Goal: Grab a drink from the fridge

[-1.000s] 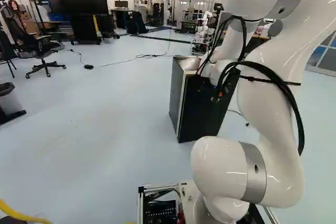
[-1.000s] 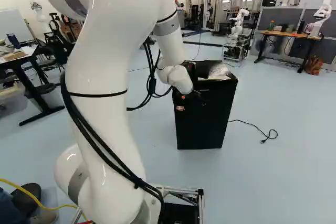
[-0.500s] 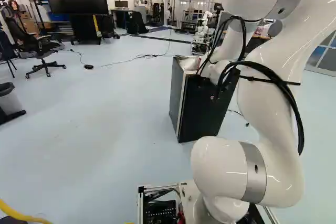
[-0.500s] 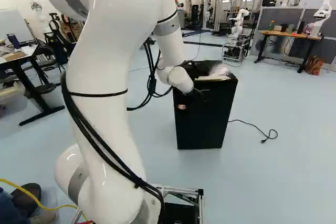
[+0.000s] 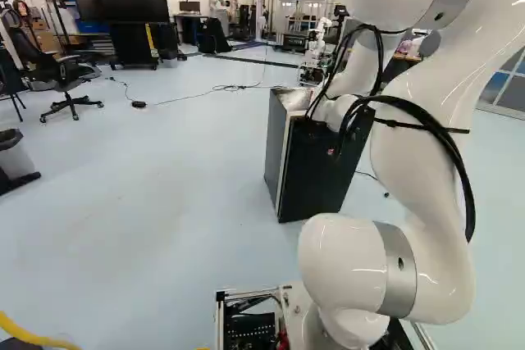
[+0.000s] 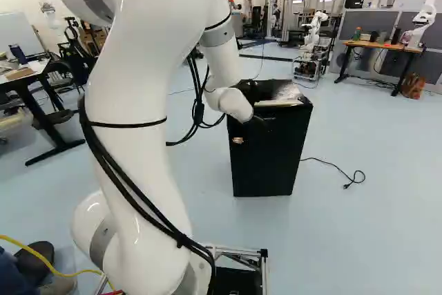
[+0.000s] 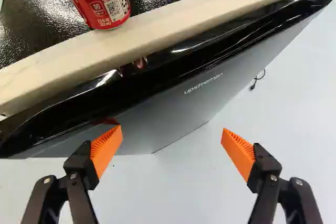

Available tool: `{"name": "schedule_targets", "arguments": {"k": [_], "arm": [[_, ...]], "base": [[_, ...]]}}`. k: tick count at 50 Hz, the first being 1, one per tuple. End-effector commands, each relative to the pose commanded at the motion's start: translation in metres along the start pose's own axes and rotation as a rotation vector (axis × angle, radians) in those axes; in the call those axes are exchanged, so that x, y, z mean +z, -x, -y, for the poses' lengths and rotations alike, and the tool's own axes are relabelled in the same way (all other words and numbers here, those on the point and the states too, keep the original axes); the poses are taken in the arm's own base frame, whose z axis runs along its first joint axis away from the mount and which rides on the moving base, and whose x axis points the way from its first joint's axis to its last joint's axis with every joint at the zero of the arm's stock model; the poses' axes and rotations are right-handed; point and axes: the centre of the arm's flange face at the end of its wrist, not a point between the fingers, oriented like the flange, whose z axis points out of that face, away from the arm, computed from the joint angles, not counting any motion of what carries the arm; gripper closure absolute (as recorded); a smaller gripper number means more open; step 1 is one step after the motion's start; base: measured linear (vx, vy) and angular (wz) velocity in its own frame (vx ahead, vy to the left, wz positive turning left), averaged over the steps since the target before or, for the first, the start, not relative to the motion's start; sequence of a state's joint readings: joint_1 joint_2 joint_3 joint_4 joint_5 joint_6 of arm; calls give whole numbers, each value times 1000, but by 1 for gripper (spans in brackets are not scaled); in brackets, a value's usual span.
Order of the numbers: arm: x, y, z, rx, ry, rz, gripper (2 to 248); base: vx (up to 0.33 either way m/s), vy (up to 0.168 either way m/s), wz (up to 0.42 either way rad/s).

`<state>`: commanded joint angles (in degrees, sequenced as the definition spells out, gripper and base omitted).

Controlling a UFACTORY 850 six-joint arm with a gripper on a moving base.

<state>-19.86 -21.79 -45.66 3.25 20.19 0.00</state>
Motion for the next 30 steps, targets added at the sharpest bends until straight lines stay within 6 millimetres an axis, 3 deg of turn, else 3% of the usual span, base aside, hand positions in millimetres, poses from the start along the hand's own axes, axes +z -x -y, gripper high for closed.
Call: {"name": "schedule_targets", "arguments": {"k": [30], "arm": [[0, 0, 13, -18, -18, 0, 3]], "base": [[0, 0, 0]]}}
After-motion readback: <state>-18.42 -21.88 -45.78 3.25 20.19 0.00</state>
